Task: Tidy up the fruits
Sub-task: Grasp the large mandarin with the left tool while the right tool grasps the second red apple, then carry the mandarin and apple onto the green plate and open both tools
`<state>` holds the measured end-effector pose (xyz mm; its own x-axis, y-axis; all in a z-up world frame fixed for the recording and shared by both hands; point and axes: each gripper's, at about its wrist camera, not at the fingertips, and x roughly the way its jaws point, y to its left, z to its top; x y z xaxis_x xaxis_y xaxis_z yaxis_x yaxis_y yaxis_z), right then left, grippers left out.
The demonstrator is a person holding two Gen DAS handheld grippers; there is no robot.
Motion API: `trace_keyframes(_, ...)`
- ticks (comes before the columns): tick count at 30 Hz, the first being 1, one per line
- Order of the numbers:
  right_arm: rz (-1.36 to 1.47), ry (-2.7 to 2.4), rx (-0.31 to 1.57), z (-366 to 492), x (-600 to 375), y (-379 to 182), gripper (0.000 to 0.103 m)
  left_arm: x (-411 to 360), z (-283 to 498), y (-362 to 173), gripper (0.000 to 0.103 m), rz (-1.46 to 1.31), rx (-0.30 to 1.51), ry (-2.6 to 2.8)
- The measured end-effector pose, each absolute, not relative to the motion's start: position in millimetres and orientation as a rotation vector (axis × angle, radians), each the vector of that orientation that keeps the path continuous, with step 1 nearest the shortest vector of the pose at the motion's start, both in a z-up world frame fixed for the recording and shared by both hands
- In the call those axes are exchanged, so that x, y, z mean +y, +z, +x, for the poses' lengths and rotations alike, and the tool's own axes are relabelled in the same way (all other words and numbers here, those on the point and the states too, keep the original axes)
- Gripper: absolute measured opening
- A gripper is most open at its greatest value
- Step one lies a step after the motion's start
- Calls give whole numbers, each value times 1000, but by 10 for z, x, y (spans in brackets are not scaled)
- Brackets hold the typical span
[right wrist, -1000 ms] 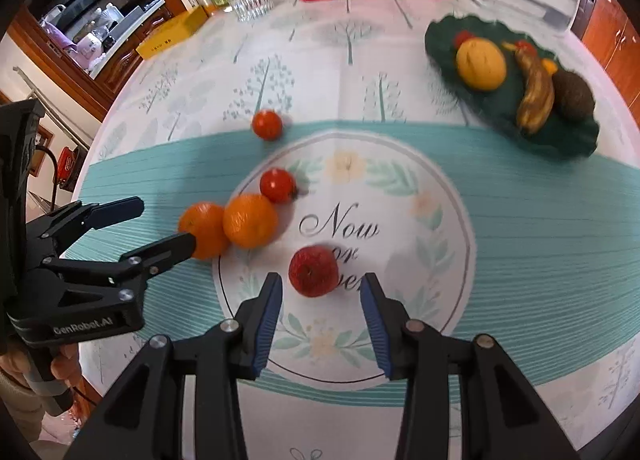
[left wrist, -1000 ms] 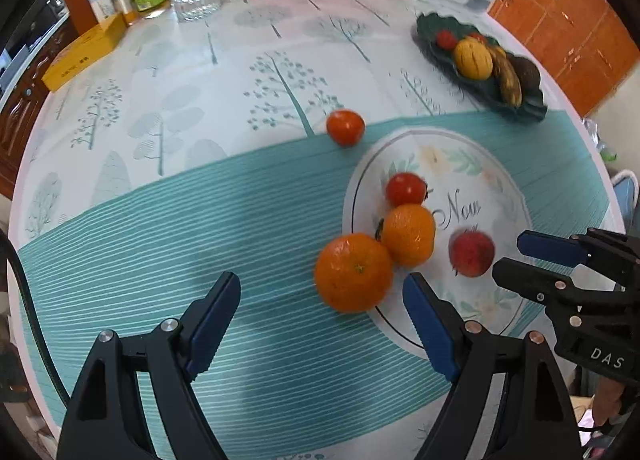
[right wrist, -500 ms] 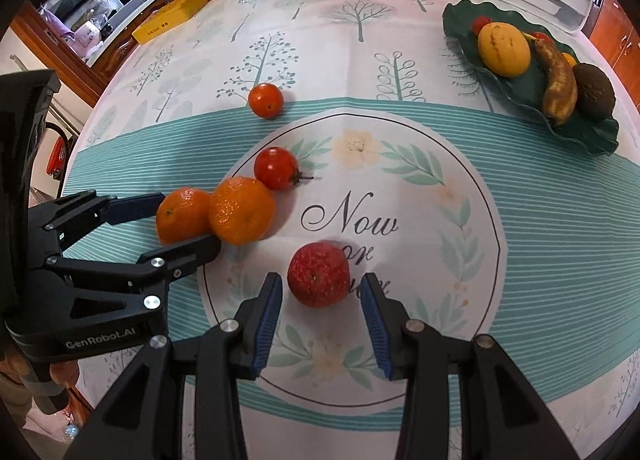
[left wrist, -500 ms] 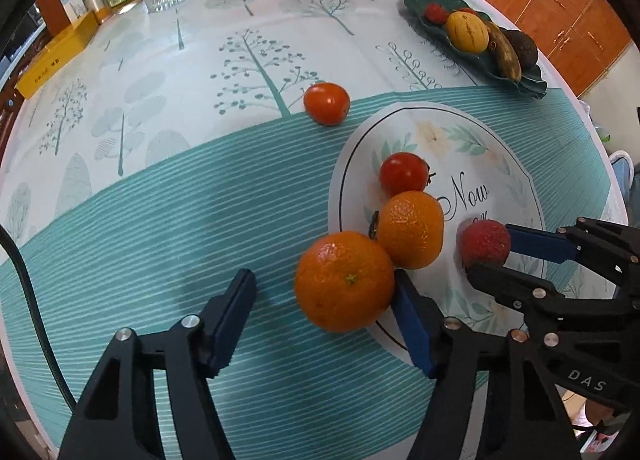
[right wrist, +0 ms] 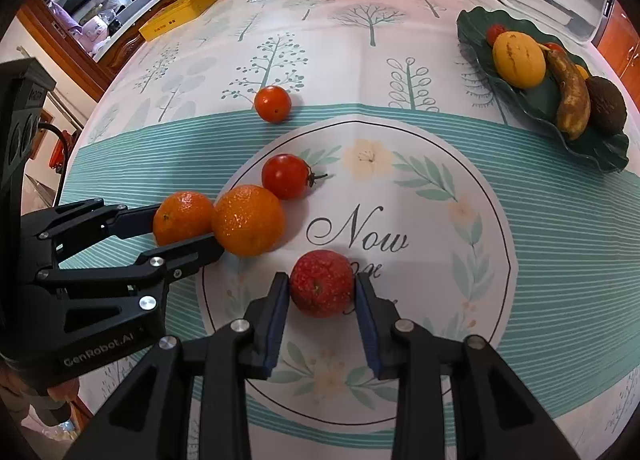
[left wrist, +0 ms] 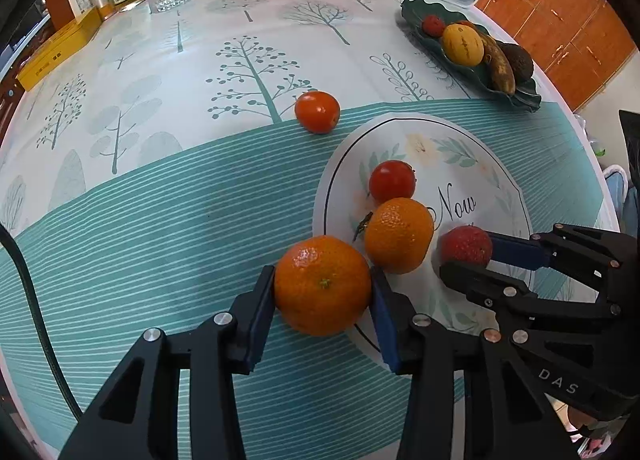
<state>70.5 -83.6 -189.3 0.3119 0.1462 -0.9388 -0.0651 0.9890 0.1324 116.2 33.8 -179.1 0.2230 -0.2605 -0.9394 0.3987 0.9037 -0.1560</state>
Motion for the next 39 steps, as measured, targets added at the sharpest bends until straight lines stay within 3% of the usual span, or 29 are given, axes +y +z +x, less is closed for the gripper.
trace_keyframes(26, 125, 185, 1201, 379, -941, -1576, 32, 331, 758, -1429, 43, 76, 1256, -479)
trace_keyframes(39, 142, 114, 1099, 365, -1682, -915, 32, -375, 914, -677, 43, 109, 1127, -581)
